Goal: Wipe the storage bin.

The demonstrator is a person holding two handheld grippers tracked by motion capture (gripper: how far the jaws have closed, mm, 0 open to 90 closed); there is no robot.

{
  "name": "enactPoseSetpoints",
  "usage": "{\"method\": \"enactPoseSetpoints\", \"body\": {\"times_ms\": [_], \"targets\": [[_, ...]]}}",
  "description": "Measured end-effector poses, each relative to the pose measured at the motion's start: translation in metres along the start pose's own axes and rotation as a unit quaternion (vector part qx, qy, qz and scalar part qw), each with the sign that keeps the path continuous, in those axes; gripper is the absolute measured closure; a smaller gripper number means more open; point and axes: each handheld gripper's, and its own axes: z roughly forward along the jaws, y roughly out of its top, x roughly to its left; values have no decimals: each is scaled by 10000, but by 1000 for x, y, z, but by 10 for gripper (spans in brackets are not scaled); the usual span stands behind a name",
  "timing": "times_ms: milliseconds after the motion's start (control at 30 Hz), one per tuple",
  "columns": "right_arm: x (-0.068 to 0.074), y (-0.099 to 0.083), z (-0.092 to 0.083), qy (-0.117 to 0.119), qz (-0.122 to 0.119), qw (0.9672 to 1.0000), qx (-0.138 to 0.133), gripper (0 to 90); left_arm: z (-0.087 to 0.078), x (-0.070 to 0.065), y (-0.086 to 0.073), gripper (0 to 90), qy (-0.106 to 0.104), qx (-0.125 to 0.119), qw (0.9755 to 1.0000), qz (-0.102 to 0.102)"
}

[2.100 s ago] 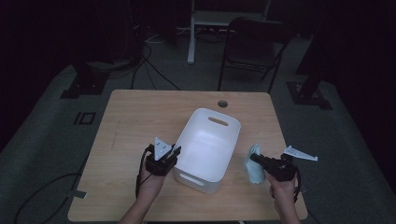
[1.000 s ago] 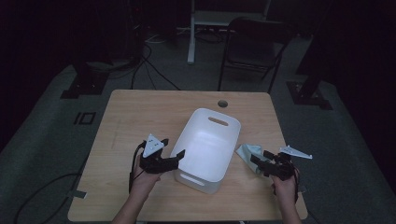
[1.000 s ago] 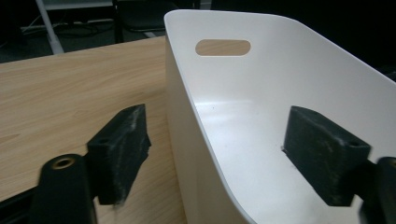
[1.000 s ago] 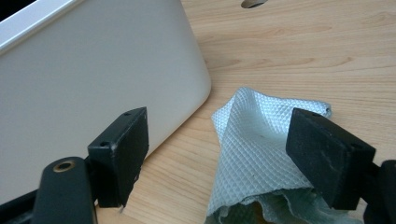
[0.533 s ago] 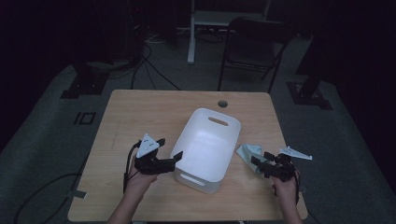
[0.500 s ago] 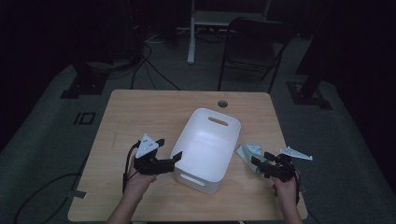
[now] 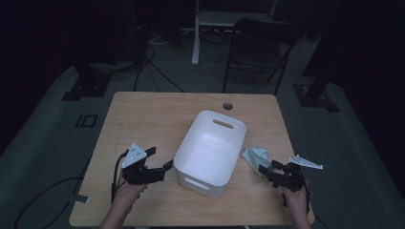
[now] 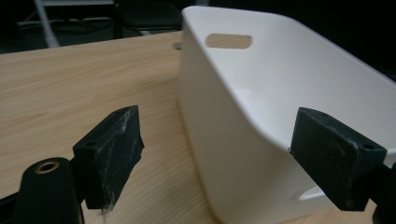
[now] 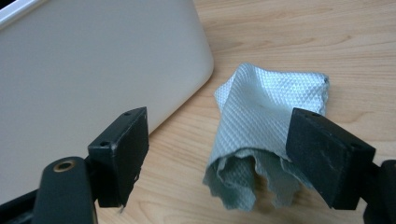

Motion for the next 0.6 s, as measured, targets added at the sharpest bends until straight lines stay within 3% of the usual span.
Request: {"method": "enactPoseSetpoints", "body": {"times_ms": [333, 600], "targets": [[-2, -14, -5, -202, -73, 9998, -53, 209, -12, 20, -32, 165, 357, 289, 9989, -89], [-3, -25, -8, -332, -55, 9994, -28, 209, -11, 24, -61, 165, 492, 545, 9972, -157]]}}
